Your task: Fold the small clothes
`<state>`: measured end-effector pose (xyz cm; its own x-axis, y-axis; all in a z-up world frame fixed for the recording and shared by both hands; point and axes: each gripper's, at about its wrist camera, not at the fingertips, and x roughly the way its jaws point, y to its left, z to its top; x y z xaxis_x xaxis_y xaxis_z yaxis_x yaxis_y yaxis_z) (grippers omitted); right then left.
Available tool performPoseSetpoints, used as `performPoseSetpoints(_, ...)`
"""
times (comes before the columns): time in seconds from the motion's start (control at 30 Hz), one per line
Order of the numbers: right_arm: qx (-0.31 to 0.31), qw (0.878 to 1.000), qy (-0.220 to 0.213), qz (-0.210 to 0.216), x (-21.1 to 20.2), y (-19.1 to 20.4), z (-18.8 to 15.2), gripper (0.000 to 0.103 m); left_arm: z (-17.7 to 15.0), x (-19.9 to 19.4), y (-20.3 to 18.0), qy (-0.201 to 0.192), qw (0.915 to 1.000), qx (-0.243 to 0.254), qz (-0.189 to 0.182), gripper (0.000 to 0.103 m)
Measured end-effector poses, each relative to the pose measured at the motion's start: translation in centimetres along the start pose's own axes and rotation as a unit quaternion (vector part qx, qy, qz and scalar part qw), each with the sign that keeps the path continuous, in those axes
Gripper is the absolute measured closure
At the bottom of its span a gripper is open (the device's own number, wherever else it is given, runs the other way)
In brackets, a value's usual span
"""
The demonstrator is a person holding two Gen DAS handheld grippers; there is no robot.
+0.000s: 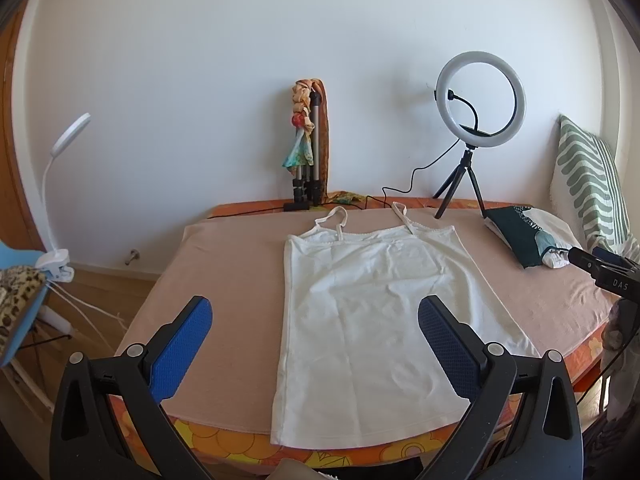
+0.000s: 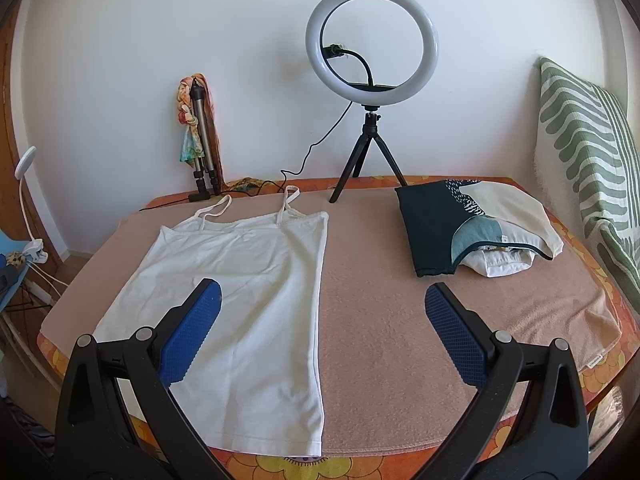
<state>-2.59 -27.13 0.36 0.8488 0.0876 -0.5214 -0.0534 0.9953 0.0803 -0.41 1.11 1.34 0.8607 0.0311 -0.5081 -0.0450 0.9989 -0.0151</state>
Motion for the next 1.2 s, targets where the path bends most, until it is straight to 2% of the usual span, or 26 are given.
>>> performPoseSetpoints(0.33, 0.003, 1.000, 0.005, 0.007, 0.4, 0.6, 0.4, 0.000, -0.7, -0.1, 0.4, -0.001, 1.0000, -0.001, 0.009, 0.001)
performPoseSetpoints(0.63, -0.007, 0.997, 0.029, 0.070, 1.4, 3.4, 1.8, 0.002, -2.8, 1.3, 3.1, 0.018, 0.9993, -0.027, -0.019, 0.001)
performPoseSetpoints(0.7, -0.010, 0.995, 0.042, 0.089, 1.8, 4.4, 2.6, 0.009, -3.7, 1.9, 4.0, 0.029, 0.9985, -0.038, -0.027, 0.003)
performPoseSetpoints(0.77, -0.012, 0.992, 0.058, 0.113, 2.5, 5.7, 3.7, 0.014, -4.8, 2.7, 4.7, 0.050, 0.9968, -0.050, -0.036, 0.012)
performPoseSetpoints(0.83, -0.010, 0.987, 0.078, 0.141, 3.3, 7.3, 5.1, 0.021, -5.9, 3.7, 5.4, 0.076, 0.9941, -0.063, -0.045, 0.016)
performPoseSetpoints(0.87, -0.011, 0.984, 0.088, 0.154, 3.7, 8.2, 5.9, 0.027, -6.4, 4.2, 5.6, 0.090, 0.9921, -0.070, -0.052, 0.017)
performPoseSetpoints(1.0, -0.027, 0.974, 0.117, 0.194, 5.6, 12.3, 8.6, 0.040, -8.2, 5.7, 6.0, 0.137, 0.9832, -0.091, -0.078, 0.038)
performPoseSetpoints(1.1, -0.044, 0.965, 0.142, 0.217, 7.6, 15.8, 9.9, 0.048, -9.4, 6.6, 6.4, 0.167, 0.9748, -0.111, -0.098, 0.039)
performPoseSetpoints(1.2, -0.051, 0.954, 0.178, 0.236, 10.8, 19.2, 10.8, 0.056, -10.2, 7.2, 6.2, 0.184, 0.9720, -0.108, -0.099, 0.043)
